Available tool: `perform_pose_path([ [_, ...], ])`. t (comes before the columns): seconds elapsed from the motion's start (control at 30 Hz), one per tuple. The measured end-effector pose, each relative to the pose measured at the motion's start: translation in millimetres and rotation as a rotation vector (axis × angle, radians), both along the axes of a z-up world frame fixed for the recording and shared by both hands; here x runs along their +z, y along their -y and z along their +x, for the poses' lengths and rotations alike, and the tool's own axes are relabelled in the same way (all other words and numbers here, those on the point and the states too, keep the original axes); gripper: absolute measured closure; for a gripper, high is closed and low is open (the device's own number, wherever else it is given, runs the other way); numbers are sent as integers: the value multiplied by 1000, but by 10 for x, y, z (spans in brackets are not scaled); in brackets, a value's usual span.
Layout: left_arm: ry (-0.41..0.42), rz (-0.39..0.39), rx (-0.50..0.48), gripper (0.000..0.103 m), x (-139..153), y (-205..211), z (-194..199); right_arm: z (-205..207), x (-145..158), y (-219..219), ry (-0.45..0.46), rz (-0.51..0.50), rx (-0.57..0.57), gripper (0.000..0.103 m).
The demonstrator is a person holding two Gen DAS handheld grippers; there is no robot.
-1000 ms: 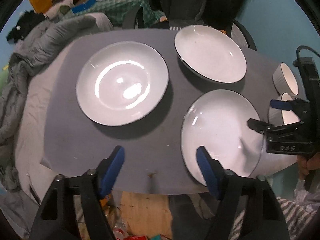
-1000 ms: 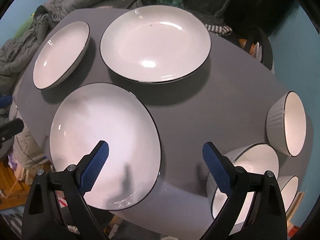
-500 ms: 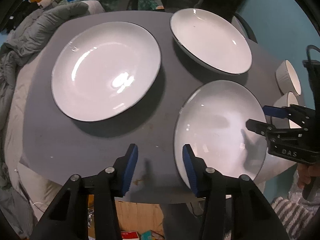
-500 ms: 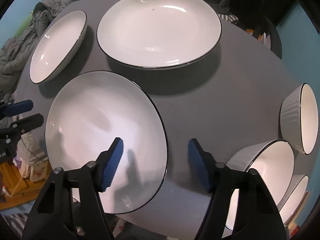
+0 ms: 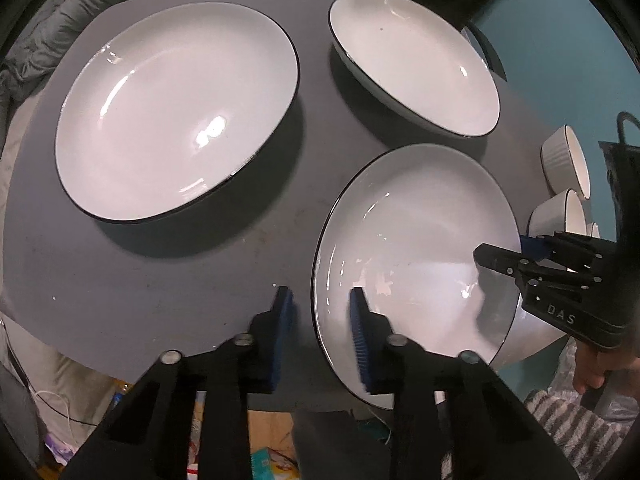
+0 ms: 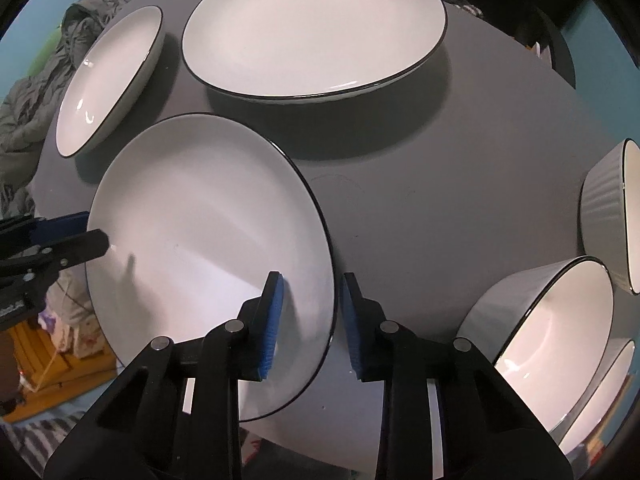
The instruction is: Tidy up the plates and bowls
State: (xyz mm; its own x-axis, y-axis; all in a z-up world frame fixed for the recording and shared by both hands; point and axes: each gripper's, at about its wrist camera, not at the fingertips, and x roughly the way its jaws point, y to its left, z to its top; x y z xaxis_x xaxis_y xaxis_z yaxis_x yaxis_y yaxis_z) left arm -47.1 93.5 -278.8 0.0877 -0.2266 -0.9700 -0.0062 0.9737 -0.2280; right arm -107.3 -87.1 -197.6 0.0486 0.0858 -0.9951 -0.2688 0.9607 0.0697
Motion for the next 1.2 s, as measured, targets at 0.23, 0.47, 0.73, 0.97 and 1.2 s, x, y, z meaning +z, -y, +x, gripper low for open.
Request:
perform_pose_path([
  [0.23, -41, -30, 16, 90, -68, -1, 41, -46, -73, -13, -8, 25, 0, 74],
  [0.47, -55, -55, 64, 90, -122, -40, -7, 53, -204, 190, -15, 48, -21, 74],
  [0.73, -69, -64, 79, 90, -129, -183, 43, 93, -223, 204, -32, 57, -25, 74],
  [0.97, -85, -41, 34, 89, -101, -81, 158, 150, -221, 251, -54, 67, -66, 78],
  [1.2, -91, -41, 26, 90, -63, -146, 161, 132, -313, 369, -73, 104, -89, 85],
])
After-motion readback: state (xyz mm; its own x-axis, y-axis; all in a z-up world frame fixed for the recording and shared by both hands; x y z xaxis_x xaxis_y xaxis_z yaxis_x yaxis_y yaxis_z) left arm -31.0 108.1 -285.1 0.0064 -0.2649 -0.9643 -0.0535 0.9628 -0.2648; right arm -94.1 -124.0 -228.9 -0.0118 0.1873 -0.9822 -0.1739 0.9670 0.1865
